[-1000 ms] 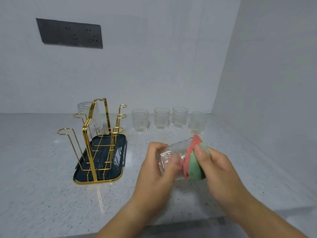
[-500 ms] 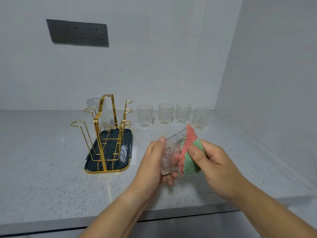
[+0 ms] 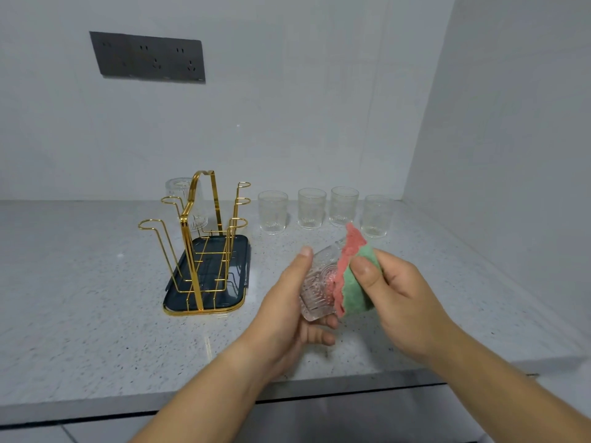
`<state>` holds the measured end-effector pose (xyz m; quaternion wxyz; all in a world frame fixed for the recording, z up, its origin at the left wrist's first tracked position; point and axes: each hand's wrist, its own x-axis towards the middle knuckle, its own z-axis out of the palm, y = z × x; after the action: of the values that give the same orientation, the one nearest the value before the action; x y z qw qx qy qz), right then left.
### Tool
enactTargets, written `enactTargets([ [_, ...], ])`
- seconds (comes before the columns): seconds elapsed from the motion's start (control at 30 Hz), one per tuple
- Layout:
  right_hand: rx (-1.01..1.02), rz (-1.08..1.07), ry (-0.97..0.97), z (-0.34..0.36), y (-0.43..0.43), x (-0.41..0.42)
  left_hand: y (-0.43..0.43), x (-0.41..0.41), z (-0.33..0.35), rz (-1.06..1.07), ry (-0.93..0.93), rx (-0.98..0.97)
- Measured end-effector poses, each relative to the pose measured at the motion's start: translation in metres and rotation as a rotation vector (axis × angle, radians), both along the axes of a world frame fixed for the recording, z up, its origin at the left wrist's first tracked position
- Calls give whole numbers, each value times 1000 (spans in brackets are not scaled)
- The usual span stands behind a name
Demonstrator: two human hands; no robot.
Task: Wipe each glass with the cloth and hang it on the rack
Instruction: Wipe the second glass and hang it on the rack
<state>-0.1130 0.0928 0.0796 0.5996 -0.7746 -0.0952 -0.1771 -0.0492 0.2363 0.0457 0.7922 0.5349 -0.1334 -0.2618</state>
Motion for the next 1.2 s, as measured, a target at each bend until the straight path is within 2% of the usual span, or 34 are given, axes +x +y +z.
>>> enactTargets([
  [0.03,5,4,3,0,0,-1,1,-1,2,23,-42,-1],
  [0.1,18,-9,26,2,-1,-1,5,-3,0,106,-256,14],
  [0.17,73,-38,89,5,-4,1,9,-3,-7,179,-619,142],
  [0.27,192,-46,215,9,-8,8,18,11,-20,333,-1356,542],
  [0.3,233,-51,269,12,-8,9,20,15,-23,357,-1529,613],
  [0.33,255,-58,304,14,-9,10,21,17,-23,345,-1594,637],
  [0.37,246,-77,317,14,-9,11,21,16,-22,300,-1543,626],
  [0.4,191,-97,295,13,-12,12,20,12,-17,236,-1399,585],
  [0.5,-50,-129,167,11,-12,10,17,4,-2,-38,-690,375],
  [0.53,-79,-103,147,9,-13,10,18,9,1,-114,-537,333],
  [0.57,-88,-69,150,8,-12,9,20,14,4,-196,-461,306],
  [0.63,-124,-2,184,8,-13,8,21,19,3,-302,-437,290],
  [0.73,-196,19,215,12,-13,10,15,13,-5,-186,-495,330],
  [0.83,-274,-125,154,11,-6,13,6,7,-14,-27,-708,426],
  [0.9,-257,-280,95,8,-6,17,5,10,-16,31,-732,411],
  [0.97,-90,-437,19,11,-14,20,9,13,-19,42,-641,360],
  [1.03,100,-497,-29,15,-26,19,14,13,-23,32,-474,260],
  [1.13,296,-401,36,7,-29,14,16,16,-25,38,-232,61],
  [1.2,453,-321,104,-3,-24,13,13,20,-22,61,-170,-20],
])
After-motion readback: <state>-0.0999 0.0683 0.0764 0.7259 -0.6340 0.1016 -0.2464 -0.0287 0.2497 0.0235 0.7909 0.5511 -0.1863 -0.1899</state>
